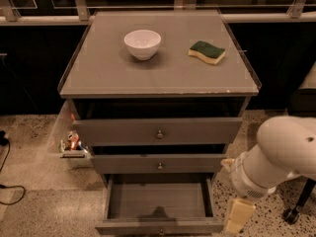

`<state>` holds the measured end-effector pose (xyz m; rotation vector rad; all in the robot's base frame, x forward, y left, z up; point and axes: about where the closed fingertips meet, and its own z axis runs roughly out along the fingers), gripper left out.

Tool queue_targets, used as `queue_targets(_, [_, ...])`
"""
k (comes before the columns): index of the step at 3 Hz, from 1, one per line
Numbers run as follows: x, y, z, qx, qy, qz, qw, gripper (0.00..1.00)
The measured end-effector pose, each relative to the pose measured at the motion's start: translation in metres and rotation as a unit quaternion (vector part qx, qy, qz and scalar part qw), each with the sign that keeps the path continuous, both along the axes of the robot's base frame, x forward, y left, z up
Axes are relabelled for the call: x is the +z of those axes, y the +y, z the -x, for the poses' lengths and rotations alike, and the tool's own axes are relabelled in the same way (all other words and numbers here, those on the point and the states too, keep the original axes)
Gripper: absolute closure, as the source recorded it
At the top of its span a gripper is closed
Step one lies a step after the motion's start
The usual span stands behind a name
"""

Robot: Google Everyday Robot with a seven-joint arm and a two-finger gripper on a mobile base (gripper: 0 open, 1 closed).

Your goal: Close bottom drawer

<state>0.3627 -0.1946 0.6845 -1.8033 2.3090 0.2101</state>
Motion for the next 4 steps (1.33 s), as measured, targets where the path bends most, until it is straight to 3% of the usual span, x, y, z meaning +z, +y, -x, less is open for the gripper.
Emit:
queue_targets(1, [-0.094,0.006,0.001,-0.012,0.038,-0.031,0.9987,0.19])
queue_targets(2, [-0.168,0.011,-0.003,-0.016,0.043,-0.067,0.9967,0.42])
queue_targets(3, [-0.22,0.012,-0.01,-0.027,0.056,-0.102,0.9929,0.65])
queue_targets(4, [-0.234,0.017,-0.004,-0.027,0.07,-0.109,0.9912,0.89])
